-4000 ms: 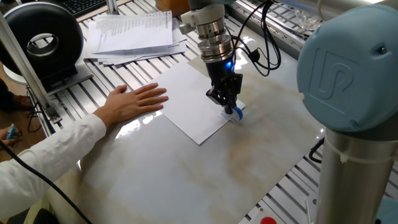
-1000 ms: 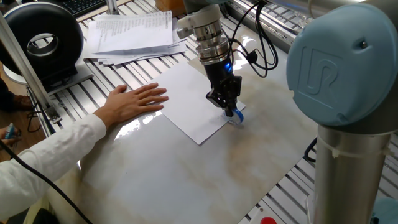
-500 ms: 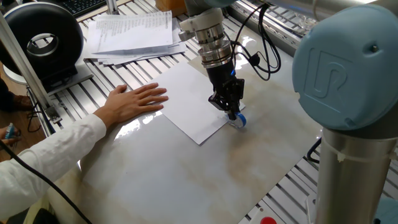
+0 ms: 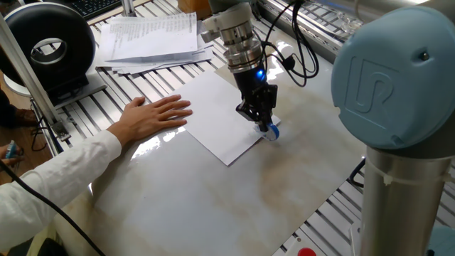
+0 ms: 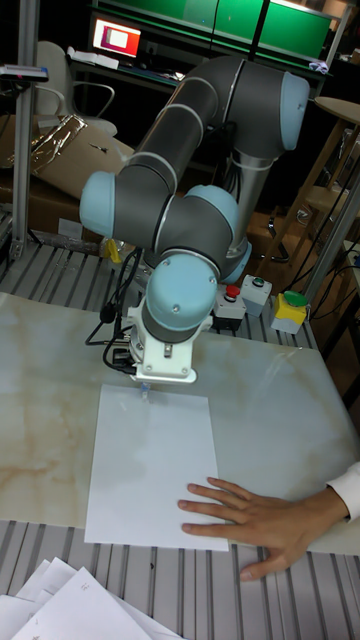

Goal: Use the correction tape on paper

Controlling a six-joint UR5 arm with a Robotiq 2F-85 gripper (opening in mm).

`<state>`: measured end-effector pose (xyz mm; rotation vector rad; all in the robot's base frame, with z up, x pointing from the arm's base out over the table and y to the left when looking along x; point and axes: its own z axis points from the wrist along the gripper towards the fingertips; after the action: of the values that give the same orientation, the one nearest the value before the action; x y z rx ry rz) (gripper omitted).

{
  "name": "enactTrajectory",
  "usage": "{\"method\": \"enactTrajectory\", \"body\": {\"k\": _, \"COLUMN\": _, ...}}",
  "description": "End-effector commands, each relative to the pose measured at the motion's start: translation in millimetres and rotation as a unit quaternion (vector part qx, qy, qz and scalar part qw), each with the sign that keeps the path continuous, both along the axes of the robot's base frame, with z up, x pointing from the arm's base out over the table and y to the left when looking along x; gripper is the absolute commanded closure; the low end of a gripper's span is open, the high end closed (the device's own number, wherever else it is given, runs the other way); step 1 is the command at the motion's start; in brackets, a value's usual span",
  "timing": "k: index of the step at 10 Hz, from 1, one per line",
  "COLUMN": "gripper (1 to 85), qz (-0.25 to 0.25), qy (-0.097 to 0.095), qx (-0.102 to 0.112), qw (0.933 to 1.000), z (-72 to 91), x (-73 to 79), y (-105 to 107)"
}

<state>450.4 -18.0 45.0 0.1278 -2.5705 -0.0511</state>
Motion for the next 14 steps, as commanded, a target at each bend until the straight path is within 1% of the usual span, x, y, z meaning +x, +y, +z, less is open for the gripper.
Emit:
{"method": "enactTrajectory", "body": {"k": 1, "gripper": 84.0, "qz": 0.0, "qy": -0.01, "qx": 0.003, "qw": 0.9999, "z": 7.7, "x": 9.9, "y": 5}}
{"method": "enactTrajectory", "body": {"k": 2, "gripper": 84.0, "qz": 0.005, "qy": -0.019, "qx": 0.003, "qw": 0.9998, "z": 6.0, "x": 15.0, "y": 5}}
{"method": "enactTrajectory", "body": {"k": 4, "gripper": 84.0, "qz": 0.027, "qy": -0.046, "qx": 0.007, "qw": 0.9986, "z": 1.9, "x": 29.9, "y": -2}}
{"method": "enactTrajectory", "body": {"k": 5, "gripper": 84.0, "qz": 0.054, "qy": -0.066, "qx": -0.007, "qw": 0.9963, "z": -0.4, "x": 40.5, "y": -16}}
{"method": "enactTrajectory", "body": {"k": 6, "gripper": 84.0, "qz": 0.062, "qy": -0.075, "qx": -0.011, "qw": 0.9952, "z": 2.5, "x": 42.9, "y": -21}}
{"method": "enactTrajectory", "body": {"k": 7, "gripper": 84.0, "qz": 0.072, "qy": -0.089, "qx": -0.017, "qw": 0.9933, "z": 4.2, "x": 47.4, "y": -28}}
{"method": "enactTrajectory", "body": {"k": 8, "gripper": 84.0, "qz": 0.071, "qy": -0.104, "qx": -0.02, "qw": 0.9918, "z": 4.8, "x": 51.9, "y": -29}}
{"method": "enactTrajectory", "body": {"k": 9, "gripper": 84.0, "qz": 0.059, "qy": -0.137, "qx": -0.016, "qw": 0.9887, "z": 3.4, "x": 63.3, "y": -23}}
{"method": "enactTrajectory", "body": {"k": 10, "gripper": 84.0, "qz": 0.052, "qy": -0.181, "qx": -0.011, "qw": 0.9821, "z": 1.1, "x": 81.1, "y": -17}}
{"method": "enactTrajectory", "body": {"k": 11, "gripper": 84.0, "qz": 0.054, "qy": -0.229, "qx": -0.01, "qw": 0.972, "z": -0.9, "x": 103.1, "y": -14}}
{"method": "enactTrajectory", "body": {"k": 12, "gripper": 84.0, "qz": 0.058, "qy": -0.257, "qx": -0.01, "qw": 0.9647, "z": -0.7, "x": 115.5, "y": -11}}
{"method": "enactTrajectory", "body": {"k": 13, "gripper": 84.0, "qz": 0.064, "qy": -0.276, "qx": -0.011, "qw": 0.9591, "z": 1.6, "x": 122.1, "y": -11}}
{"method": "enactTrajectory", "body": {"k": 14, "gripper": 84.0, "qz": 0.065, "qy": -0.286, "qx": -0.009, "qw": 0.956, "z": 3.2, "x": 125.3, "y": -9}}
